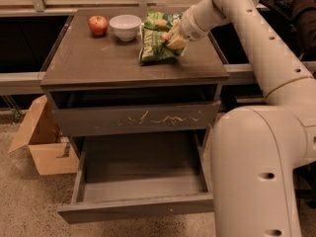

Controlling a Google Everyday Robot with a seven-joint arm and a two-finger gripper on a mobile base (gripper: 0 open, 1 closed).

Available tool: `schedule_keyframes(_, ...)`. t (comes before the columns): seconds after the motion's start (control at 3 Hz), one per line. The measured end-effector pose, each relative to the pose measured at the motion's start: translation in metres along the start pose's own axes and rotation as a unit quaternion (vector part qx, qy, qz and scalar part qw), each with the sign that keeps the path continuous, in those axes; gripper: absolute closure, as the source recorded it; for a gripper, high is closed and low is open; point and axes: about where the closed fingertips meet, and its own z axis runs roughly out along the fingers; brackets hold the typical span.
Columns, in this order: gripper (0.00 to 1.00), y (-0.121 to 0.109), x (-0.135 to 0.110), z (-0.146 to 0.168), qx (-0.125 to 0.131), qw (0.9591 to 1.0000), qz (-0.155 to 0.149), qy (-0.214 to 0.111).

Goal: Place green jalapeno chip bag into middle drawer

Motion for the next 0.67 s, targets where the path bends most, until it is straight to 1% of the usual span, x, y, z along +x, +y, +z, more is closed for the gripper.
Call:
schedule_keyframes(0.33, 1.00, 0.013, -0.029, -0.038, 0.005, 0.9986, -0.022, -0.047)
schedule_keyframes(0.67, 1.00, 0.054, -0.055, -0.079, -0.018, 0.9937, -0.025, -0.107)
